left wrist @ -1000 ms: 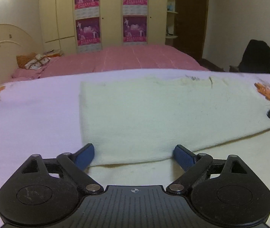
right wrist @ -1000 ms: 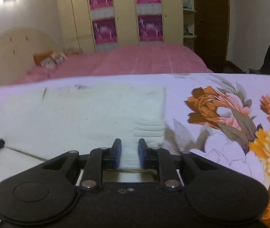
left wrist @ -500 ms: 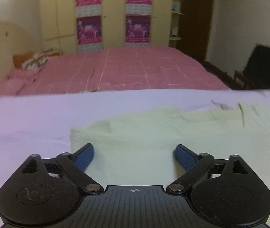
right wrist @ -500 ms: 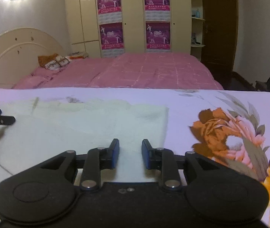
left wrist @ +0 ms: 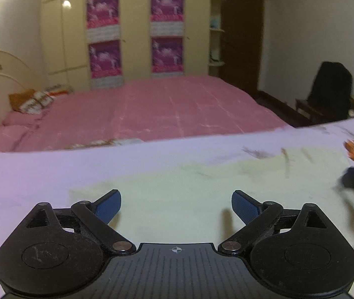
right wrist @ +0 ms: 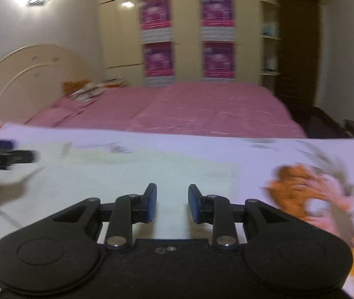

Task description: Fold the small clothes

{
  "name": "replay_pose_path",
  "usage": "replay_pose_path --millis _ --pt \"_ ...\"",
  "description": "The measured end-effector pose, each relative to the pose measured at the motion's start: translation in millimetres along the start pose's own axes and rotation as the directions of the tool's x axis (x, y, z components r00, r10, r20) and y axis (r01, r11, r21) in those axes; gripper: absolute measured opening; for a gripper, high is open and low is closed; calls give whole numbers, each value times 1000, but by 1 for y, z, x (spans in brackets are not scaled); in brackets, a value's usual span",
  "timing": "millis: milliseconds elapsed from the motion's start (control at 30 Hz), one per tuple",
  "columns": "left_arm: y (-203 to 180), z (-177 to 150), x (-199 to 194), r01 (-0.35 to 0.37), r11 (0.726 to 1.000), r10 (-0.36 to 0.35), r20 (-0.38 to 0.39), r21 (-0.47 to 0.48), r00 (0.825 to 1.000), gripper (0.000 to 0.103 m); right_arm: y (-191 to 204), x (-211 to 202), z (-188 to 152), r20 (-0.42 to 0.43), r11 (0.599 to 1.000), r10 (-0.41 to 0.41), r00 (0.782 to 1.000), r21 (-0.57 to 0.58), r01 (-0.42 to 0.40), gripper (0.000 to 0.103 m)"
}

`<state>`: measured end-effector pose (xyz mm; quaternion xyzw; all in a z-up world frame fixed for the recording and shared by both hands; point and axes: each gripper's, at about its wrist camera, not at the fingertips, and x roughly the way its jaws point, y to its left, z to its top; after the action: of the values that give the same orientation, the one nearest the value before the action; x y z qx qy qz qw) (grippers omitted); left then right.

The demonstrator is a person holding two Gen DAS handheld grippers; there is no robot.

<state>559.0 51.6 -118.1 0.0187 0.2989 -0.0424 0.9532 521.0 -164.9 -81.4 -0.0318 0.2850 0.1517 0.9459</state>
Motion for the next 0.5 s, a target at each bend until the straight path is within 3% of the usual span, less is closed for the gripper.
replay_pose_path --millis 100,167,267,333,500 --pt "-11 -12 2 -15 999 17 -42 42 999 95 28 13 -6 -53 994 68 996 -78 -72 28" --pt "2 -16 -3 -32 999 33 -43 11 999 95 34 17 -12 -59 989 34 998 -143 -42 29" --pt "35 -24 -17 -110 992 107 -51 -56 993 95 11 13 -12 -60 995 -29 998 -95 23 29" --pt "53 -31 -18 -131 987 124 -68 -96 990 101 -8 10 -14 -61 994 -84 995 -72 79 29" --pt "60 -48 -44 -192 973 186 -56 -127 981 103 -20 2 -12 -73 995 -103 992 -26 101 32"
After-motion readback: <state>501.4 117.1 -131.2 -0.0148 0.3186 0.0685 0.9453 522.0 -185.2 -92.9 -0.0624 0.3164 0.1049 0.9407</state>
